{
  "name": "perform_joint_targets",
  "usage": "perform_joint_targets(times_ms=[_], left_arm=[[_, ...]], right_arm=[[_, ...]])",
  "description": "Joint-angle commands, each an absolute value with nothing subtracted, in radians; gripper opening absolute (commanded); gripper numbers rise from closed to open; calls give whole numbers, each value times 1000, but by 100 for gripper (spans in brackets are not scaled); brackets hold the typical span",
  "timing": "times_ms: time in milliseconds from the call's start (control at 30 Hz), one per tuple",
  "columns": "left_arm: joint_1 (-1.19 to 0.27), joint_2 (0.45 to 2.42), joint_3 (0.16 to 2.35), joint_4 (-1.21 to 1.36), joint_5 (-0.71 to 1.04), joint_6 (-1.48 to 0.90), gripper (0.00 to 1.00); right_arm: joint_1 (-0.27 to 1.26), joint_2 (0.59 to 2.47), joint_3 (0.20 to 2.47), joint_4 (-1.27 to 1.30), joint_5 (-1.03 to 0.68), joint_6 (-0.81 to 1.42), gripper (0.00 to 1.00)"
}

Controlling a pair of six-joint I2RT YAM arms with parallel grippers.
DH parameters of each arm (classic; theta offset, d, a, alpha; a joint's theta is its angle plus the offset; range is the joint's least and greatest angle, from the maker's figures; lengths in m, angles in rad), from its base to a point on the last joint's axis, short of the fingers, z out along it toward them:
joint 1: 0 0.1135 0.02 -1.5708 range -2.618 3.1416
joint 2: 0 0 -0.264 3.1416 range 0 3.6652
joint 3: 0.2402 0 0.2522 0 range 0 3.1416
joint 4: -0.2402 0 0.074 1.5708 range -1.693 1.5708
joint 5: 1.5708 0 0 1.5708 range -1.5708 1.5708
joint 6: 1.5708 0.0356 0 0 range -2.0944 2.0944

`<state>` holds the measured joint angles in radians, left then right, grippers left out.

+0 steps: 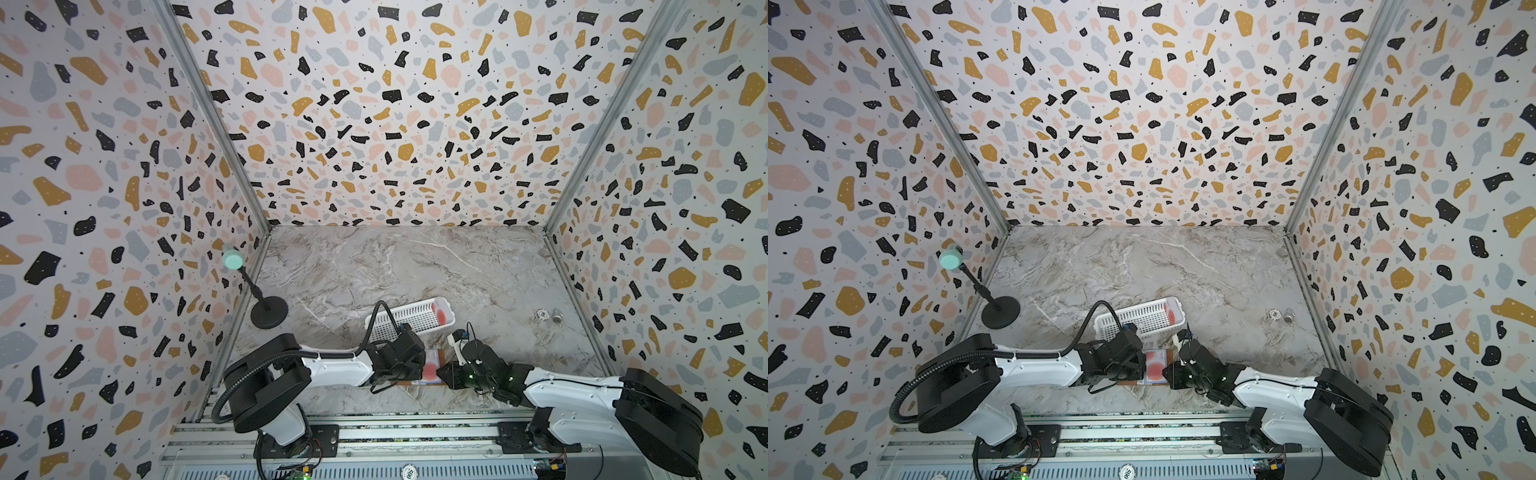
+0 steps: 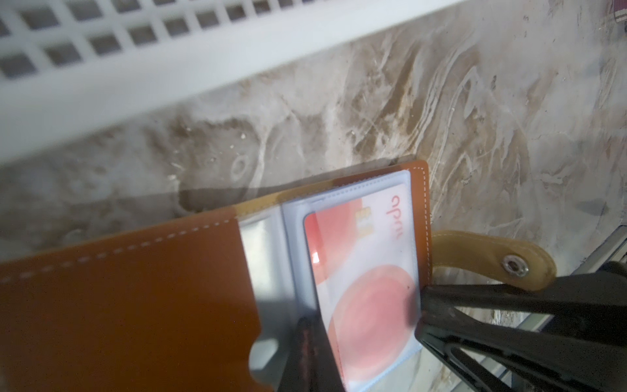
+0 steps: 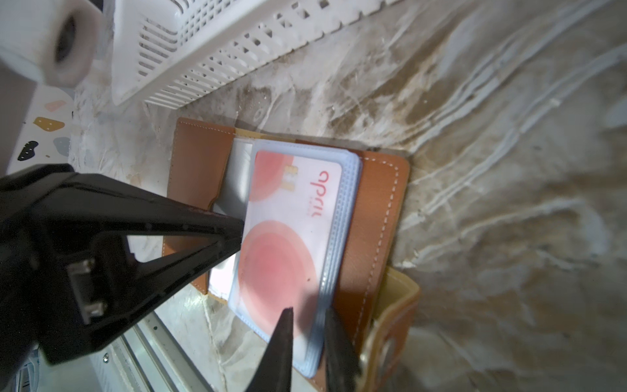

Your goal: Put the credit cards into the card holder

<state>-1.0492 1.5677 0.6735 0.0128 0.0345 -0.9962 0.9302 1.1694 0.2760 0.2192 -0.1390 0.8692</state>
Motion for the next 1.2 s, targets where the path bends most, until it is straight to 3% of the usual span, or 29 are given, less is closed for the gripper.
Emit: perform_joint_targets(times_ms=[0, 633, 1167], left_arm=[[-1051, 1594, 644, 1, 26, -999, 4], [-1051, 1591, 640, 48, 48, -1022, 4], [-999, 1501, 514, 244, 133, -1110, 5]], right_arm=[[926, 1177, 301, 241, -149, 854, 19], [928, 1104, 300, 263, -170, 827, 18], [1005, 1166, 427, 152, -77, 811, 25]])
